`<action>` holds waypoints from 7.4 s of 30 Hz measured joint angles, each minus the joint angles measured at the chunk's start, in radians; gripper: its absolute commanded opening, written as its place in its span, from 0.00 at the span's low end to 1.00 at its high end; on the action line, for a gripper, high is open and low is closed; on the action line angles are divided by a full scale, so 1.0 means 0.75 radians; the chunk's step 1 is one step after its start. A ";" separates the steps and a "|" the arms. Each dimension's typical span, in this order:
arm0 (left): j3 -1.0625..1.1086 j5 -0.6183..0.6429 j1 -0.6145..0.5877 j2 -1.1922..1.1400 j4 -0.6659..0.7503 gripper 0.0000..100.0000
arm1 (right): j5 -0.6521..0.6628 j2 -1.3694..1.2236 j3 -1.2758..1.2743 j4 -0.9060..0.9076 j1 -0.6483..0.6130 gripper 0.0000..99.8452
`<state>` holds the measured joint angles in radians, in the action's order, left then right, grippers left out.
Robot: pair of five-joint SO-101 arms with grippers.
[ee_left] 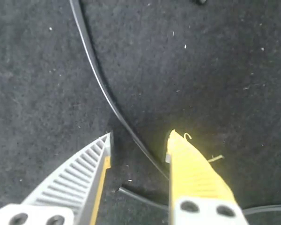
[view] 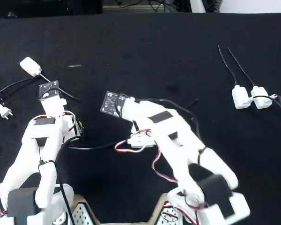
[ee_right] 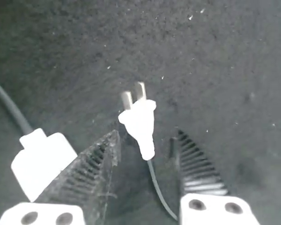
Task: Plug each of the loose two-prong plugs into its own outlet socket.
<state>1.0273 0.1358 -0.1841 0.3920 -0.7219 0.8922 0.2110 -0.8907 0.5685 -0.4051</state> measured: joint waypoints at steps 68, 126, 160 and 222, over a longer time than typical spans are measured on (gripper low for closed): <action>0.540 0.051 0.012 1.579 -0.221 0.20 | -0.894 0.309 -0.499 -0.507 -0.524 0.01; 0.745 -0.102 0.196 1.835 -0.241 0.20 | -1.039 1.250 -0.781 -0.235 -0.636 0.01; 0.786 -0.170 0.303 1.815 -0.301 0.20 | -1.041 1.279 -0.771 -0.252 -0.634 0.01; 0.714 -0.104 -0.094 1.823 -0.403 0.20 | -0.401 0.561 -0.245 0.544 -0.434 0.01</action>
<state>1.5627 0.0575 -0.2547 1.7591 -1.0242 0.5915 0.6314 -1.0748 0.9766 -0.7304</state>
